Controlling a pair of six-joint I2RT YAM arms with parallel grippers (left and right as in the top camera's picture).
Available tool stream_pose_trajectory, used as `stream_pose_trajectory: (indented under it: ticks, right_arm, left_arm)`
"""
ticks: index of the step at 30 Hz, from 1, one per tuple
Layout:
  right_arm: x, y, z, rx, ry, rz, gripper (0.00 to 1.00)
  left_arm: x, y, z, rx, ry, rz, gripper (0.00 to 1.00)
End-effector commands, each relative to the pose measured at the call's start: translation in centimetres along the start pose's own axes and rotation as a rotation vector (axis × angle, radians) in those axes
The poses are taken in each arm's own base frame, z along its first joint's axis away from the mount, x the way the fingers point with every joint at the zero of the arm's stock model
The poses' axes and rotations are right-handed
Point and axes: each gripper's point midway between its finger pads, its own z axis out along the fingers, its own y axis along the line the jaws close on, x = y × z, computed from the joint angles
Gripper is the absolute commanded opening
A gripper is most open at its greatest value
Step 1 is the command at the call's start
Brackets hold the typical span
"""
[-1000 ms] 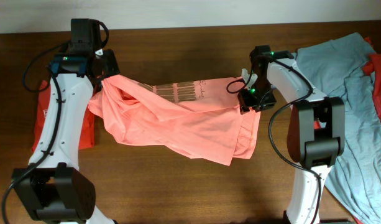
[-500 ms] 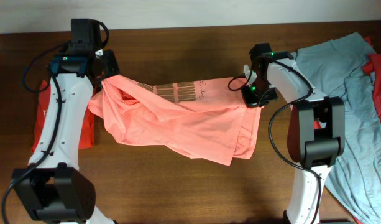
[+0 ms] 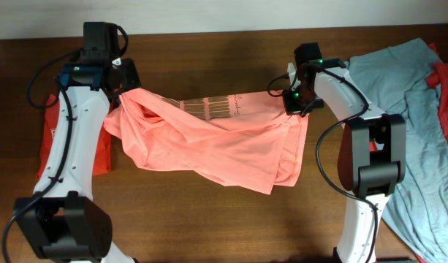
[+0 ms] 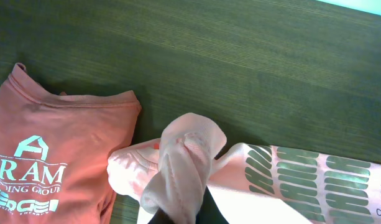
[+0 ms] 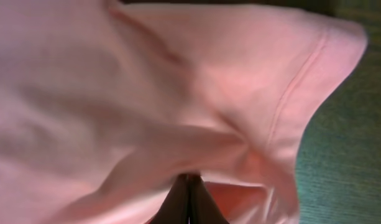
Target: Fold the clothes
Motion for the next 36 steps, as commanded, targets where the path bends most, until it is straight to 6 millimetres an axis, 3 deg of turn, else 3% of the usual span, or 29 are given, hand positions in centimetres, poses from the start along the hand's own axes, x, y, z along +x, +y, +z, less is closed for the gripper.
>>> stream_pose_trajectory:
  ticks: [1, 4, 6, 10, 19, 23, 27, 28, 31, 33, 36]
  right_arm:
    - [0.2, -0.4, -0.4, 0.028, 0.018, 0.015, 0.04]
    - [1.8, -1.1, -0.8, 0.054, 0.078, 0.089, 0.41]
    - [2.0, -1.7, -1.2, 0.058, 0.081, 0.138, 0.52]
    - [2.1, -3.0, -2.0, 0.06, 0.073, 0.183, 0.53]
    - [3.6, -2.7, -1.4, 0.049, 0.139, 0.187, 0.55]
    - [4.1, -2.3, -0.5, 0.028, 0.172, 0.19, 0.4]
    - [4.2, -2.3, -0.2, 0.028, 0.176, 0.19, 0.17]
    - [4.1, -2.3, -0.2, 0.028, 0.175, 0.19, 0.17]
    - [4.1, -2.3, -0.2, 0.028, 0.174, 0.19, 0.17]
    - [4.1, -2.3, -0.2, 0.028, 0.173, 0.191, 0.33]
    - [4.2, -2.3, 0.2, 0.028, 0.169, 0.19, 0.37]
  left_arm:
    - [-0.5, 0.0, -0.6, -0.001, -0.017, 0.015, 0.0]
    - [-0.4, 0.0, -0.6, -0.002, -0.014, 0.015, 0.0]
    - [-0.4, 0.0, -0.6, -0.002, -0.014, 0.015, 0.0]
    - [-0.2, 0.0, -0.6, -0.003, -0.006, 0.017, 0.0]
    - [-0.1, 0.1, -0.6, -0.005, -0.001, 0.018, 0.01]
    - [-0.1, 0.1, -0.6, -0.005, -0.001, 0.017, 0.01]
    - [-0.1, 0.1, -0.6, -0.005, -0.001, 0.017, 0.01]
    - [-0.1, 0.1, -0.6, -0.005, -0.001, 0.017, 0.0]
    - [-0.1, 0.0, -0.6, -0.005, -0.001, 0.018, 0.0]
    - [-0.1, 0.1, -0.6, -0.005, -0.001, 0.017, 0.0]
    - [-0.1, 0.0, -0.6, -0.005, -0.001, 0.018, 0.01]
